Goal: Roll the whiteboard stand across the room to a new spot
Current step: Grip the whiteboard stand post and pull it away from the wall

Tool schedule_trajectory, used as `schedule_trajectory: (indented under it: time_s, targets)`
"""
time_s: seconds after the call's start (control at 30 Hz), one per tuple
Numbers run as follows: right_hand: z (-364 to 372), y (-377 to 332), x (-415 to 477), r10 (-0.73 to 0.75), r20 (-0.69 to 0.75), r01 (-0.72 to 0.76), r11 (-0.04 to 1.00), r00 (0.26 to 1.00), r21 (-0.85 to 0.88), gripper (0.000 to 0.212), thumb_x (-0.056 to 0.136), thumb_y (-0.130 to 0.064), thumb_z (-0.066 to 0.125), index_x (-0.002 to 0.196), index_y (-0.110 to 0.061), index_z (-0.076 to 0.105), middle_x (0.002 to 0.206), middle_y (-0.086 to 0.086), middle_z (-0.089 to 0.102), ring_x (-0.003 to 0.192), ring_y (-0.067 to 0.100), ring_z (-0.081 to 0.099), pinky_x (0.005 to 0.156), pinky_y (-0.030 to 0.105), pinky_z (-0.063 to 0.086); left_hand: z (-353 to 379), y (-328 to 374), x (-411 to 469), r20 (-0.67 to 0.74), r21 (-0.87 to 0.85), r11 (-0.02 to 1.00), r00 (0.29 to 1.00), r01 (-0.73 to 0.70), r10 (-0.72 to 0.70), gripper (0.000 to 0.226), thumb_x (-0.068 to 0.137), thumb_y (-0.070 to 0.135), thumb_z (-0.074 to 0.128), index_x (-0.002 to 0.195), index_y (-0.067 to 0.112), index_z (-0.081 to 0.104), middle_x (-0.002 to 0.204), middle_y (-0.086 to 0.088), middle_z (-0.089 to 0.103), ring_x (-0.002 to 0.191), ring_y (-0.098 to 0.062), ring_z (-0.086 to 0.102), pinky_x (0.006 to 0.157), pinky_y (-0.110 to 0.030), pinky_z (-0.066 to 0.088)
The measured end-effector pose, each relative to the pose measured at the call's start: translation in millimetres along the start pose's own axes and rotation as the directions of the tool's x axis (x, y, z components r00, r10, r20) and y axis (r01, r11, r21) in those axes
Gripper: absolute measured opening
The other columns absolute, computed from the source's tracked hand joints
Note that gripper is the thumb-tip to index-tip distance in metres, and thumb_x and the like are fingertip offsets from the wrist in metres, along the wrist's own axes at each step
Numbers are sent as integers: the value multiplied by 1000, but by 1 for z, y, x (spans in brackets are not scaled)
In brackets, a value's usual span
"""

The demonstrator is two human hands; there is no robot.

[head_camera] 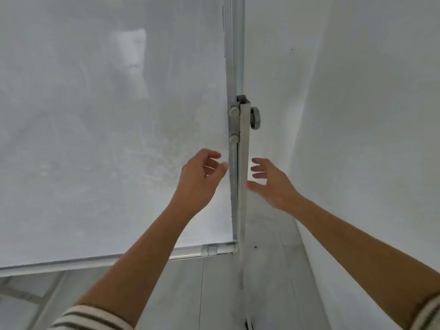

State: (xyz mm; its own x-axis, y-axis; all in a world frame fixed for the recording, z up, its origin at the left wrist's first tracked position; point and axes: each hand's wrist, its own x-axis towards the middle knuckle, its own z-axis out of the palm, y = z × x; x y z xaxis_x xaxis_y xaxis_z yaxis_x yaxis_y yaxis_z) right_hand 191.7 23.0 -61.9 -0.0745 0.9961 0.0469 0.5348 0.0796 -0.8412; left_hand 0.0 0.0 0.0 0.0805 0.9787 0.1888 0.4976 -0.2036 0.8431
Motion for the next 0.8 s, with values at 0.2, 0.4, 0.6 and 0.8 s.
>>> schedule_trajectory:
  time_s: [0.2,0.4,0.6,0.8]
  targets:
    - [3,-19,35,-38,97,42,998,995,-40,55,90,-25,63,137,-15,38,131,3,59,118,21,58,96,31,46,10,42,40,-100,68,995,991,-78,85,40,90,37,60,124,18,52,97,6,64,77,-2,62,63,-13,45]
    - [10,-7,27,-113,51,116,991,992,-71,46,92,-32,58,133,-18,43,126,-1,63,111,18,62,91,33,50,19,46,45,-232,120,988,965,-97,123,25,85,29,66,103,13,56,86,3,65,73,-11,60,66,-18,49]
    - [25,-1,-8,-175,18,175,984,984,-31,48,89,-36,62,131,-18,46,123,-4,64,96,10,60,82,23,42,15,38,13,-294,169,974,935,-153,198,26,83,23,69,104,13,57,75,17,57,65,1,58,64,-6,47]
    - [45,-4,-61,-176,-27,176,984,984,5,49,86,-41,63,129,-22,47,114,-13,62,94,4,59,79,18,43,2,37,-41,-281,178,959,922,-221,265,24,84,25,67,102,15,54,72,21,55,63,5,56,63,-12,49]
